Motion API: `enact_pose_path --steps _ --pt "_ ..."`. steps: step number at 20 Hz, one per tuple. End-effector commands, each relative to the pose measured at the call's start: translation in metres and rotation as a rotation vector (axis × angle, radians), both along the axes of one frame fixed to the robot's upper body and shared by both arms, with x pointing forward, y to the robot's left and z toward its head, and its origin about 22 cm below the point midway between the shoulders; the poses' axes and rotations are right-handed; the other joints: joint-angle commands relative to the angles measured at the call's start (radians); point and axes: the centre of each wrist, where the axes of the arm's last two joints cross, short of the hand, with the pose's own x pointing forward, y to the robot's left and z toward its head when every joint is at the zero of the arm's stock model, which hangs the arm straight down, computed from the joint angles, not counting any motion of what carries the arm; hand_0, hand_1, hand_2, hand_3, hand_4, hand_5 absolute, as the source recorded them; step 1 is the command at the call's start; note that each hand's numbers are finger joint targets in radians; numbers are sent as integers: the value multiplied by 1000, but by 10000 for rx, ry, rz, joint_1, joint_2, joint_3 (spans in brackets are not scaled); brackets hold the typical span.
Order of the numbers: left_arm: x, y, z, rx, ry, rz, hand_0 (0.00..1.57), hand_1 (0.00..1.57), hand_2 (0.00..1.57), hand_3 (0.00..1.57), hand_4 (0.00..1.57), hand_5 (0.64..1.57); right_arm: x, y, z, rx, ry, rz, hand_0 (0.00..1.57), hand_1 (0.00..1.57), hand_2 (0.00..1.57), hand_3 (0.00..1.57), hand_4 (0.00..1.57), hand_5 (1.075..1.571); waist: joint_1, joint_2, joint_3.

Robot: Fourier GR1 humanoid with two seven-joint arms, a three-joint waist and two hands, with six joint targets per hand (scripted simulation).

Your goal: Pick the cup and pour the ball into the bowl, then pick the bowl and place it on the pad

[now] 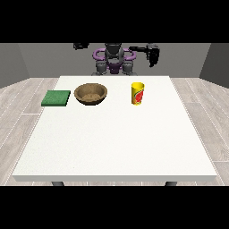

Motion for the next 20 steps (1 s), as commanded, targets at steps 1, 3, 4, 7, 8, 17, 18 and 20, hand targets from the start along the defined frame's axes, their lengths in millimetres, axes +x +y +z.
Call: enact_pose_path --steps 1,3,4,7,8,17,18,20 --pt "-3 6 -54 49 -100 516 0 0 0 0 0 1426 -6 -16 16 94 -361 289 0 0 0 0 0 1569 -348 375 -5" --pt "-7 16 -63 -216 312 64 0 0 0 0 0 1409 5 -43 1 12 -153 -360 0 0 0 0 0 1568 194 238 1" --pt "-12 18 -88 -85 378 124 0 0 0 0 0 1405 -4 -35 8 153 -311 -283 0 0 0 0 0 1568 -48 263 -3" --pt "13 -1 -84 136 317 120 0 0 0 0 0 1403 12 -43 7 165 -141 -585 0 0 0 0 0 1567 201 115 1" --pt "-7 17 -122 -22 496 242 0 0 0 0 0 1407 -3 -29 21 2 -173 -458 0 0 0 0 0 1568 133 239 -8" --pt "13 35 -141 -177 730 329 0 0 0 0 0 1439 -9 -79 -2 167 -6 -199 0 0 0 0 0 1566 -194 122 0" --pt "0 45 -161 -267 712 558 0 0 0 0 0 1432 -17 -79 4 119 -83 -217 0 0 0 0 0 1567 -342 152 -3" --pt "10 34 -162 -242 740 825 0 0 0 0 0 1427 -17 -80 24 278 -333 -125 0 0 0 0 0 1565 -508 342 -6"
